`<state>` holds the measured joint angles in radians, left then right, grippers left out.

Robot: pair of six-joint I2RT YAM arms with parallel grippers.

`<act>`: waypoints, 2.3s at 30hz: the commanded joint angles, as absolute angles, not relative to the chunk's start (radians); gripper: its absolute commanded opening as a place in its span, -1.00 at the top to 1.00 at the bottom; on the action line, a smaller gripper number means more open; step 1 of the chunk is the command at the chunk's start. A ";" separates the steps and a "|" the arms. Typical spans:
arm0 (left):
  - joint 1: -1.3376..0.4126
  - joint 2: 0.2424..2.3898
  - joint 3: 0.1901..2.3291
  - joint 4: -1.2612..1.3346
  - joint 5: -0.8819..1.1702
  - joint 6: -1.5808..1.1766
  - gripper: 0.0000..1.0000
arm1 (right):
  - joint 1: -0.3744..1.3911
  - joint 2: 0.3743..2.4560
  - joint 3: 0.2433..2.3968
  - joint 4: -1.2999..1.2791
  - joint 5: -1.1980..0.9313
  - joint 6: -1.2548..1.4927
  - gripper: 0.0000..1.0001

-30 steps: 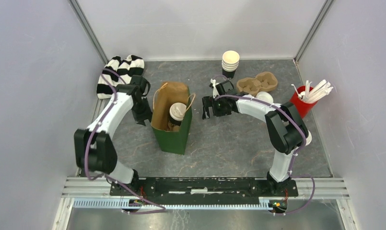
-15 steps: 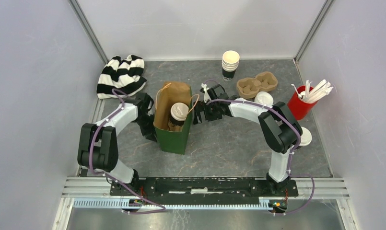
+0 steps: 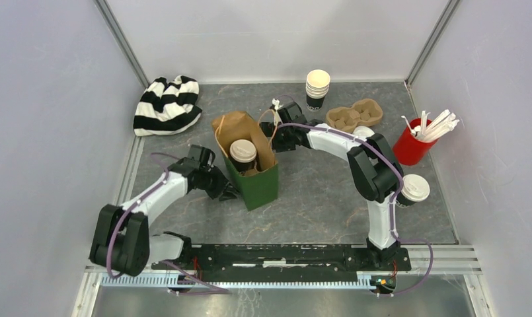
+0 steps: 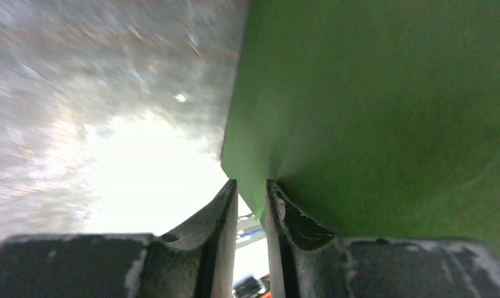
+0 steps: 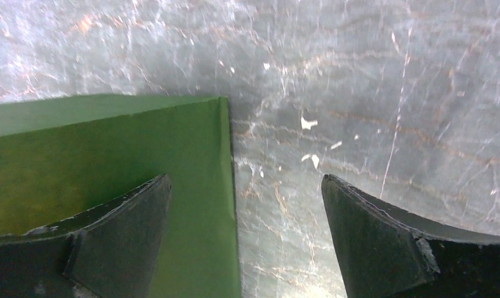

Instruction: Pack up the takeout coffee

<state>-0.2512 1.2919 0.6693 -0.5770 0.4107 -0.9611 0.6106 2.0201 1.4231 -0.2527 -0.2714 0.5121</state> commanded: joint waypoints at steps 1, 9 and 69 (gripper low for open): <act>-0.403 1.164 0.552 -0.325 0.380 -1.396 0.41 | 0.609 2.047 1.529 -0.279 -0.232 0.467 -0.96; -0.633 1.012 0.441 -0.258 0.191 -1.645 0.41 | 0.534 2.029 1.577 -0.441 -0.135 0.382 -0.96; -0.638 0.706 1.285 -0.959 -0.010 -0.425 -0.87 | -0.455 1.246 1.065 -1.012 0.145 0.107 -0.88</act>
<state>-0.6365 0.6941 1.2385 -0.9497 -0.0185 -0.4992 -0.4473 1.2457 1.0786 -1.0355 0.1410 0.1242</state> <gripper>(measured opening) 0.933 0.950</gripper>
